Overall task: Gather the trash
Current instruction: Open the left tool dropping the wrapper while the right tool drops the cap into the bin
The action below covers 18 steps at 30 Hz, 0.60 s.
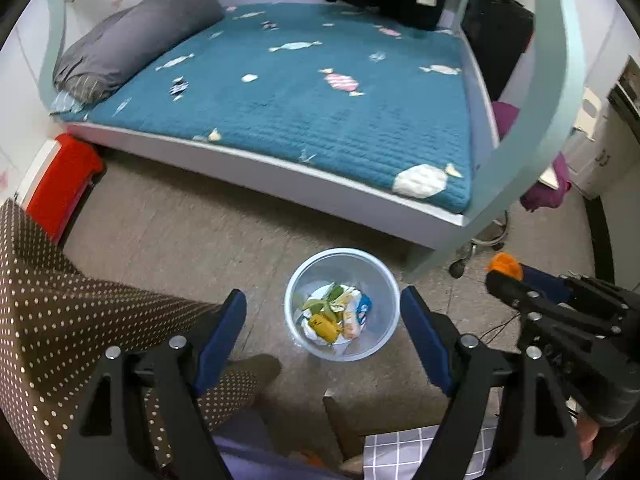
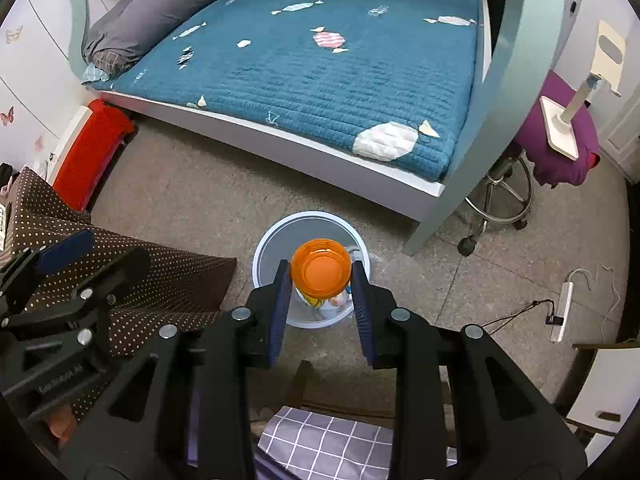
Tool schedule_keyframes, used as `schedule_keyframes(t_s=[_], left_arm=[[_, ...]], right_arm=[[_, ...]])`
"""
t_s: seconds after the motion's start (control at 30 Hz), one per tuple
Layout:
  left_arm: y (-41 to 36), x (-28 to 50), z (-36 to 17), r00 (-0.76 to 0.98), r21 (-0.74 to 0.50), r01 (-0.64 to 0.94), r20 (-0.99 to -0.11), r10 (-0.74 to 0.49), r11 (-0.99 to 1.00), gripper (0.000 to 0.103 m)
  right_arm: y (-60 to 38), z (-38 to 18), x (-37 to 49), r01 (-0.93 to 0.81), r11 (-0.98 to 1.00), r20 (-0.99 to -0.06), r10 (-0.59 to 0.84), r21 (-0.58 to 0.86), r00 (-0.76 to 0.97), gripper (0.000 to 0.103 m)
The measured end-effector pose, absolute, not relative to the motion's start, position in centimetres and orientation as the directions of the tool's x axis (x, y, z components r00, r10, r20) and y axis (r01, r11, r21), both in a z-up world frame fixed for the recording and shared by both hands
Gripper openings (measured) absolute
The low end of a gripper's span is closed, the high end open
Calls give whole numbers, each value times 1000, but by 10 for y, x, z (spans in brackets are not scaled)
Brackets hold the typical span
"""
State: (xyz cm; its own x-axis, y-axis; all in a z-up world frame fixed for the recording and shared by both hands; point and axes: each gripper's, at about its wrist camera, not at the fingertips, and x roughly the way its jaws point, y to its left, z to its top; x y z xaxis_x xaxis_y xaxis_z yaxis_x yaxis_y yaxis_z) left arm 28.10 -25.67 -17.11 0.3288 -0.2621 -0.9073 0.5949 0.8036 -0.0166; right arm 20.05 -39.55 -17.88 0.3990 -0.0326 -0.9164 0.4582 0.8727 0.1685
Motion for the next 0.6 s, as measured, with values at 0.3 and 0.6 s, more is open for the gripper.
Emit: schedule_keyframes(t_s=[0.3,0.6], left_arm=[[-211,301,-173,345,-9,515,-913,-218,857,78],[-192,309,-176,335,-24,499,-917,-218,866,78]], right_arm=[[-362,-175,233,375,912,-917,3,167,400,33],[-350,-183,238,357,925,-930,-11,130,368,71]])
